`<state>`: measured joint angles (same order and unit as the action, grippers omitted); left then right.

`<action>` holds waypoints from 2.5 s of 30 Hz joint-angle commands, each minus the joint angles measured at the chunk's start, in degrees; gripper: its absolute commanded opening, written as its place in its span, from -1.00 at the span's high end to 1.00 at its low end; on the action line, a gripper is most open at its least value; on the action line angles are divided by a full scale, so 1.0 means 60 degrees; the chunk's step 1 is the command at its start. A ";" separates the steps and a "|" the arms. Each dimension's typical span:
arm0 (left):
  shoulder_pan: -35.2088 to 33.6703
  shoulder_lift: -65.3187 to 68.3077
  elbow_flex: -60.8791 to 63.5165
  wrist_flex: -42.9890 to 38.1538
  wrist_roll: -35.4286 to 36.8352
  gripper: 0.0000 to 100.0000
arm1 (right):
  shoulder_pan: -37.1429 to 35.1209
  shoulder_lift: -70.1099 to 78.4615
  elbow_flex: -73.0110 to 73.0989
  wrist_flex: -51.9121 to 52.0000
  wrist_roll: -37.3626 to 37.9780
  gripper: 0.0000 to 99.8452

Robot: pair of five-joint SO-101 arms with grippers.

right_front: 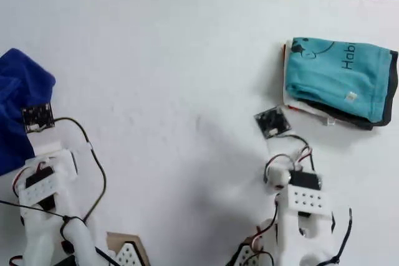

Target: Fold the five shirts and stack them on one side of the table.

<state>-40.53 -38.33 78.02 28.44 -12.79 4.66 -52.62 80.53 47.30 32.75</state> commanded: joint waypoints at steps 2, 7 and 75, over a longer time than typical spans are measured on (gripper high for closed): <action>0.0220 -0.0190 -0.0037 -0.0161 0.0073 0.94 | -0.0300 -0.0183 0.0234 -0.0989 0.0000 0.96; 0.0220 -0.0190 -0.0037 -0.0161 0.0073 0.94 | -0.0344 -0.0227 0.0513 -0.1663 -0.0073 0.96; -0.3810 1.8505 -2.7817 1.2117 -0.2608 0.66 | -0.0330 -0.0227 0.0527 -0.1692 -0.0073 0.96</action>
<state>-64.88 72.97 -86.64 100.70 -28.09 2.90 -52.70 83.96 38.15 32.66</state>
